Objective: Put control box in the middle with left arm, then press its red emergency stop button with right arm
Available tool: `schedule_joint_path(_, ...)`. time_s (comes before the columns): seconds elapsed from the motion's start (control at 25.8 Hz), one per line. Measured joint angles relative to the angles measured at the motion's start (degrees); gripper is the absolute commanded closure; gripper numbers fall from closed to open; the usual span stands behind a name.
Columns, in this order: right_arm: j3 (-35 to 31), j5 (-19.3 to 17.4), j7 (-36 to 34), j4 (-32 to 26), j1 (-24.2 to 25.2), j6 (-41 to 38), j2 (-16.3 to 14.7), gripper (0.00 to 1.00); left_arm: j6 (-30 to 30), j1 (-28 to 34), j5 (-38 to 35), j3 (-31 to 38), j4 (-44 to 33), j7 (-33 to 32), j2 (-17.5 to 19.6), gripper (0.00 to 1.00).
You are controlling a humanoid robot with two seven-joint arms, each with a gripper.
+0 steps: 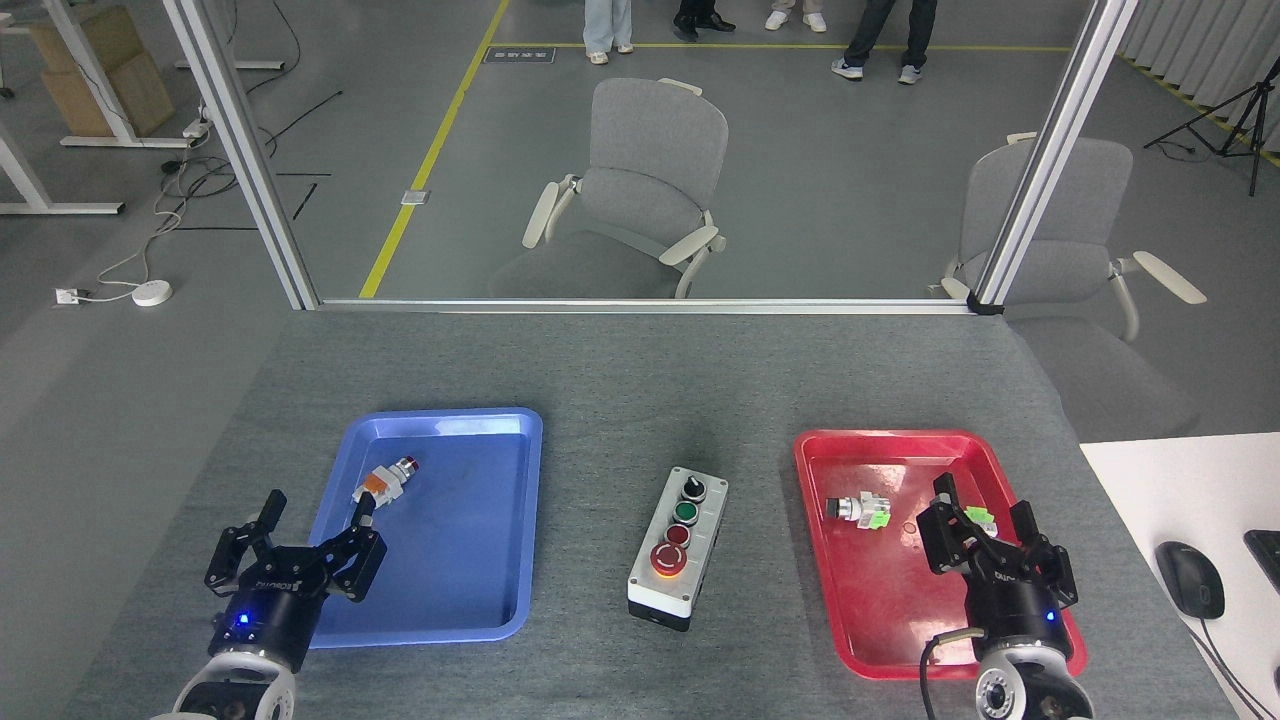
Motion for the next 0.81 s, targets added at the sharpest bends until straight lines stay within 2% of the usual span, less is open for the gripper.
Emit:
schedule_joint_path(0.12,0.1,3.3,0.4,-1.4,0.4,3.6,1.4,0.0,-0.3,0.0,0.0,0.4,0.0,-0.1,0.0,0.01)
schedule_joint_path(0.23,0.1,4.9,0.5,-1.8,0.5,5.1,1.8,0.0,-0.3,-0.1,0.0,0.5,-0.1,-0.3,0.0,0.01)
schedule_joint_path(0.5,0.1,5.5,0.7,-1.8,0.6,5.7,1.9,0.0,-0.4,-0.4,-0.8,0.5,-0.2,-0.9,0.0,0.01)
schedule_joint_path(0.81,0.1,5.8,0.4,-1.7,0.4,5.8,1.8,0.0,-0.3,-1.0,-1.0,0.6,-2.3,-5.8,0.0,0.01)
